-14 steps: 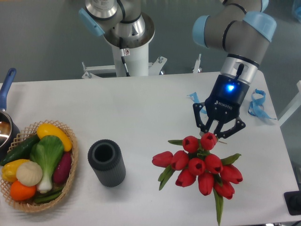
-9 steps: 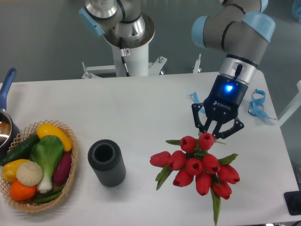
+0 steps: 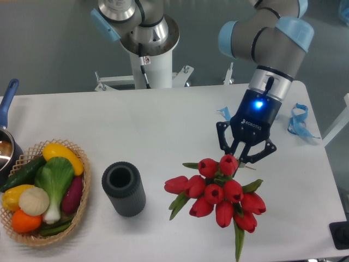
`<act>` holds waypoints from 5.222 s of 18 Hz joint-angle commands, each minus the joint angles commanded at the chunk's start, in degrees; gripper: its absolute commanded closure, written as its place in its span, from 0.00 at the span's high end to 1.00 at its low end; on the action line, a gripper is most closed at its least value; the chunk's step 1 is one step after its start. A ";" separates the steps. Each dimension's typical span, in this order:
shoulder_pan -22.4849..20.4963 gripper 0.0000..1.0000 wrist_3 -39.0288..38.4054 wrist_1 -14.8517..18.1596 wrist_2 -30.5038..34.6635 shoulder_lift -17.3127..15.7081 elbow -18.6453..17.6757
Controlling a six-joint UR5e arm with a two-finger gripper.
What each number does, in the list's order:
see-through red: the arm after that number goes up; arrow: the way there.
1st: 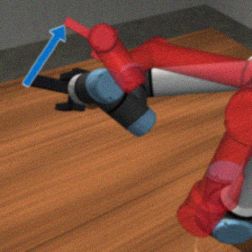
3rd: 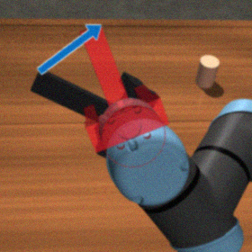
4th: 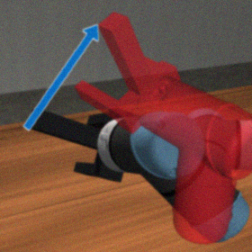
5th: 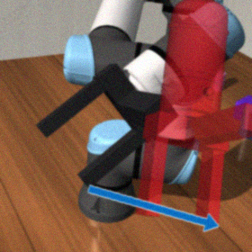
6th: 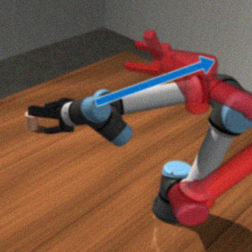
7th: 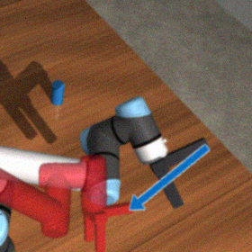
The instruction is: Insert the flowers into the vase
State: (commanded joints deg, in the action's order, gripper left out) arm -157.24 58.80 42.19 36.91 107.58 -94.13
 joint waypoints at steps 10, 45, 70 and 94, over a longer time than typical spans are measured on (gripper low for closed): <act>4.66 0.04 6.30 -2.29 -20.52 0.70 -3.16; 10.99 0.05 16.87 -2.20 -35.77 5.71 -14.85; 10.55 0.41 24.79 -2.11 -35.42 9.58 -17.67; -5.18 1.00 22.15 -1.23 13.15 -10.71 -7.23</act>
State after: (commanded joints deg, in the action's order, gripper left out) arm -162.42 80.95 40.95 50.06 96.87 -101.35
